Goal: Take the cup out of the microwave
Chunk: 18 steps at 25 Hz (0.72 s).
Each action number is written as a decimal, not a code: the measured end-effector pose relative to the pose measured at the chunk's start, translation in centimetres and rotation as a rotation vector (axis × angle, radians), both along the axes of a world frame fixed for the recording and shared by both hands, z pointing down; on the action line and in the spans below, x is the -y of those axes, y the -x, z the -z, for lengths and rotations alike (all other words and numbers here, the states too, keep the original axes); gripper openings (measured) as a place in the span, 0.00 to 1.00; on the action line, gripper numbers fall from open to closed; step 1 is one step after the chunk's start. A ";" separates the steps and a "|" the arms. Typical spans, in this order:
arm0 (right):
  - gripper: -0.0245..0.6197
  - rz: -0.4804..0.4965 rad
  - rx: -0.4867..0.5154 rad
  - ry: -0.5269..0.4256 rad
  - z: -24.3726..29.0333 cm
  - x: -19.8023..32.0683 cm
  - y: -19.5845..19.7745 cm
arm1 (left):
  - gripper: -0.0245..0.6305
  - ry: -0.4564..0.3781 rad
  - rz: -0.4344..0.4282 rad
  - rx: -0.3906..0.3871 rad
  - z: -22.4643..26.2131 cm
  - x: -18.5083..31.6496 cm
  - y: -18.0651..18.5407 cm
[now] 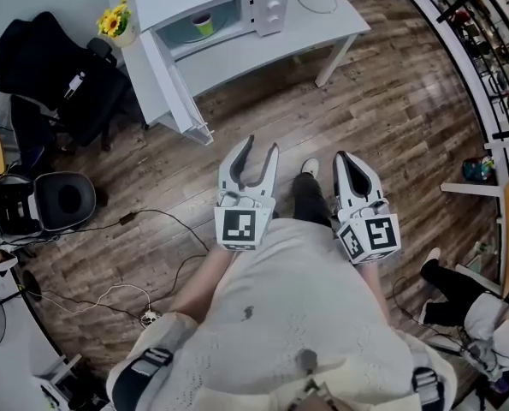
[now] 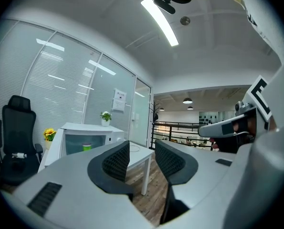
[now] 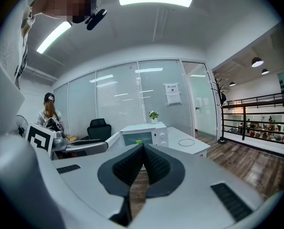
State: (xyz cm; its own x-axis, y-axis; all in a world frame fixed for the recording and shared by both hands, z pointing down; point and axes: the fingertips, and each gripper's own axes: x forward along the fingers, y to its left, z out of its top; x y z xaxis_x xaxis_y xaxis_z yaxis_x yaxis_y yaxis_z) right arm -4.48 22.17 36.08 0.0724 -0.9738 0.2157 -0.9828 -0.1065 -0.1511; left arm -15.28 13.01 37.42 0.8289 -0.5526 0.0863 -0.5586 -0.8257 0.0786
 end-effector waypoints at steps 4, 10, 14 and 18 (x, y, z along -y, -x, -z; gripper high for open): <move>0.05 0.025 -0.003 -0.005 -0.1 2.2 -0.3 | 0.32 0.003 0.029 -0.012 0.1 1.8 0.1; 0.05 0.073 -0.007 -0.010 -0.4 5.4 -1.5 | 0.32 -0.010 0.070 0.012 -0.7 4.5 -1.0; 0.05 0.115 -0.003 -0.011 -0.5 8.2 -3.3 | 0.32 -0.012 0.106 0.022 -0.6 6.9 -2.5; 0.05 0.159 0.005 -0.013 -0.9 11.8 -5.7 | 0.32 -0.006 0.137 0.032 -1.3 9.7 -4.9</move>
